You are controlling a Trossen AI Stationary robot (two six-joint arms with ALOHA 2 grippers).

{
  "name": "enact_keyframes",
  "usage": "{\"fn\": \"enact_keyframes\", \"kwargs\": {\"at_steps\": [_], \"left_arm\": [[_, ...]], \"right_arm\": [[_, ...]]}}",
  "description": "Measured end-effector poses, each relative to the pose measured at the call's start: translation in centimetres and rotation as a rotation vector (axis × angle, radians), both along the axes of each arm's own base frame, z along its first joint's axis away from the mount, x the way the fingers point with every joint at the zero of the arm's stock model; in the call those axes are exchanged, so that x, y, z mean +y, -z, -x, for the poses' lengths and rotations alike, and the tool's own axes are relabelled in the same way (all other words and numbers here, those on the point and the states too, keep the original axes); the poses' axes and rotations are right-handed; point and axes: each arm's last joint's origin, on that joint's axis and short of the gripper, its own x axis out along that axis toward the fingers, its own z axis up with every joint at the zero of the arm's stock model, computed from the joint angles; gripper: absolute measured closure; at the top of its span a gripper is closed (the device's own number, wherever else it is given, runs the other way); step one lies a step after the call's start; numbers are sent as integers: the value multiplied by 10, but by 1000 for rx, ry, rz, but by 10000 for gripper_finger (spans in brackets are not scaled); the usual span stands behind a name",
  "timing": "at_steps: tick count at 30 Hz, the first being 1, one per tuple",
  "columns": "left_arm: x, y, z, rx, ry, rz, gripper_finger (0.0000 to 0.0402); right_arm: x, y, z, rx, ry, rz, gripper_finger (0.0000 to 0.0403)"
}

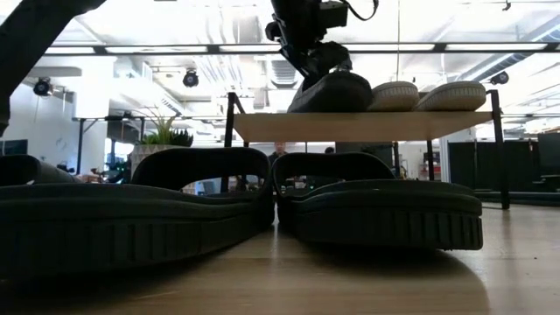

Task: Pick and place slides into the shelf
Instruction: Put the black slide on the shelf

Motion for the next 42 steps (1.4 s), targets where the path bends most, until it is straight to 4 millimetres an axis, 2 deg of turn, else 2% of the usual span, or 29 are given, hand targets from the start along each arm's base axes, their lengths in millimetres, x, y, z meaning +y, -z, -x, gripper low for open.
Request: {"fn": "enact_keyframes", "kwargs": {"at_steps": [6,11,16,28,34,37,40,42], "left_arm": [[4,1,0,131,66,-63,143],[12,5,2,154,50,-64,144],[12,2,5,202,62,-72,144],[5,-2,6,66,127,117,144],[-1,-1,8,88,170,163,144],[-9,-11,16,101,187,166,144],[-27,-37,33,39,221,181,144],[-41,-58,53,-7,241,230,144]], "right_arm": [[0,0,0,-5,6,-6,149],[0,0,0,-23,27,-26,149],[0,0,0,-27,32,-31,149],[0,0,0,-16,19,-19,149],[0,0,0,-16,20,-19,149],[0,0,0,-16,20,-19,149],[0,0,0,-16,20,-19,149],[0,0,0,-16,20,-19,149]]}}
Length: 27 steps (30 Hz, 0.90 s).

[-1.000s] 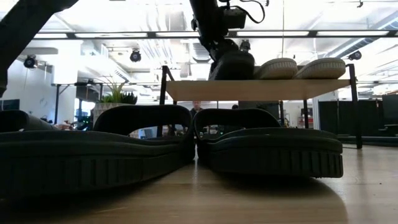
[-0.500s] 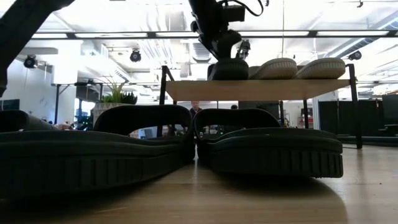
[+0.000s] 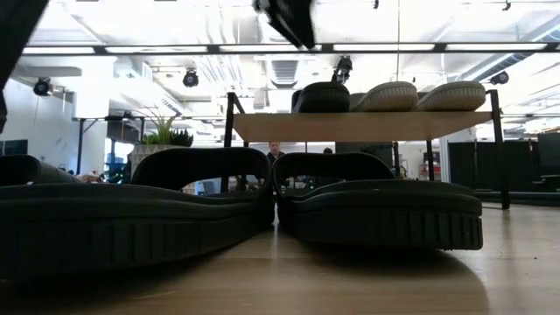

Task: Pick and place slides into the shelf
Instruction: Put the black slide on the shelf

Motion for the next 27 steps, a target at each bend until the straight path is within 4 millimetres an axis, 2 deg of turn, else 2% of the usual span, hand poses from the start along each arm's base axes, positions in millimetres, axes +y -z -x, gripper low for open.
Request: {"fn": "enact_keyframes", "kwargs": {"at_steps": [4,7,11,14,16,19,21,25,27], "left_arm": [[-28,-34,53,-16,30,114,144],[-44,-47,95,20,15,180,144],[-64,-42,137,107,-42,240,144],[-87,-22,152,176,36,222,144],[-106,0,163,262,96,190,144],[-132,37,181,334,67,175,144],[-147,58,195,325,11,164,144],[-172,84,223,236,-80,163,144],[-185,98,232,233,-67,149,144]], "right_arm": [[0,0,0,-1,0,0,149],[0,0,0,3,-4,4,149],[0,0,0,13,-16,15,149],[0,0,0,17,-21,20,149],[0,0,0,19,-23,22,149],[0,0,0,19,-23,22,149],[0,0,0,19,-23,22,149],[0,0,0,22,-27,25,149],[0,0,0,26,-32,30,149]]}}
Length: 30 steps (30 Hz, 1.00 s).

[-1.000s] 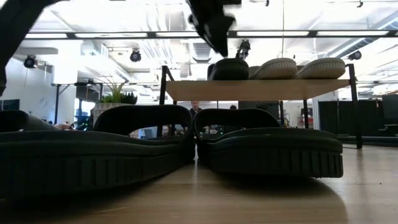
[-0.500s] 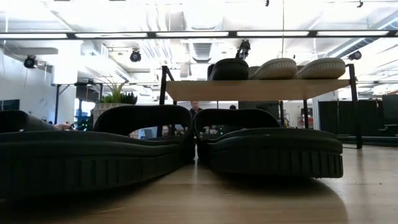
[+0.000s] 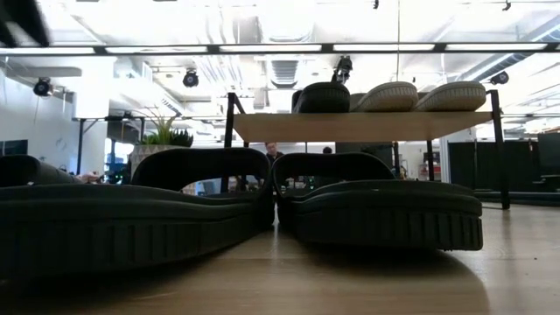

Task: Pick and place slides into the shelf
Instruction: Put the black slide on the shelf

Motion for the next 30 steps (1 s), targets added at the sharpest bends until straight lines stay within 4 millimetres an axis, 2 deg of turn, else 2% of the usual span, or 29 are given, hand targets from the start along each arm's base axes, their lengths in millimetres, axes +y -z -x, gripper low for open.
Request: {"fn": "enact_keyframes", "kwargs": {"at_steps": [5,9,12,15,19,26,30], "left_arm": [[-26,40,11,77,62,-20,144],[-35,70,8,146,62,-100,144],[-37,86,3,97,6,-161,144],[-33,98,2,69,-113,-169,144],[-19,102,9,75,-218,-148,144],[14,104,22,39,-261,-79,144],[23,112,23,20,-203,13,144]], "right_arm": [[0,0,0,0,1,8,149],[0,0,0,-2,4,14,149],[-1,0,0,-7,10,22,149],[-1,0,0,-7,11,22,149],[-1,0,0,-11,16,18,149],[-1,0,0,-13,18,16,149],[-1,0,0,-22,28,7,149]]}}
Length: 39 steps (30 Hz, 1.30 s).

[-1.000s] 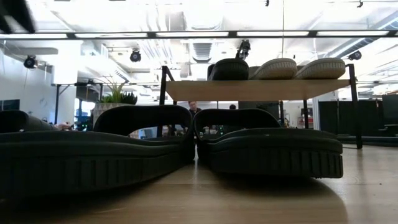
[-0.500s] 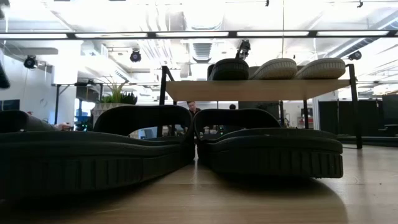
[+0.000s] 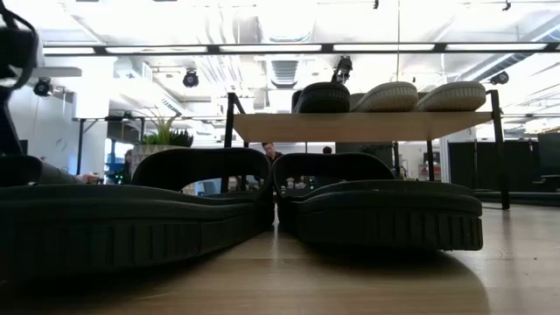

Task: Pick and place slides into the shelf
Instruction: Put the black slide on the shelf

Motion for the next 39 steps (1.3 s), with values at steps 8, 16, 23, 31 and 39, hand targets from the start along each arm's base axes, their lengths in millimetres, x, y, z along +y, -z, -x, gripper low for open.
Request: {"fn": "enact_keyframes", "kwargs": {"at_steps": [8,16,23,31,39], "left_arm": [[12,3,-2,39,-2,-24,154],[20,7,-5,54,-41,-49,243],[27,14,-4,42,-57,-77,320],[36,17,-6,42,-85,-112,392],[32,-30,-22,18,-78,-207,400]], "right_arm": [[0,0,0,-1,1,-1,149],[-1,0,0,-1,5,-1,149],[-2,0,-1,-15,28,-16,149],[-2,0,-1,-27,40,-29,149],[-2,0,-1,-25,39,-32,149]]}}
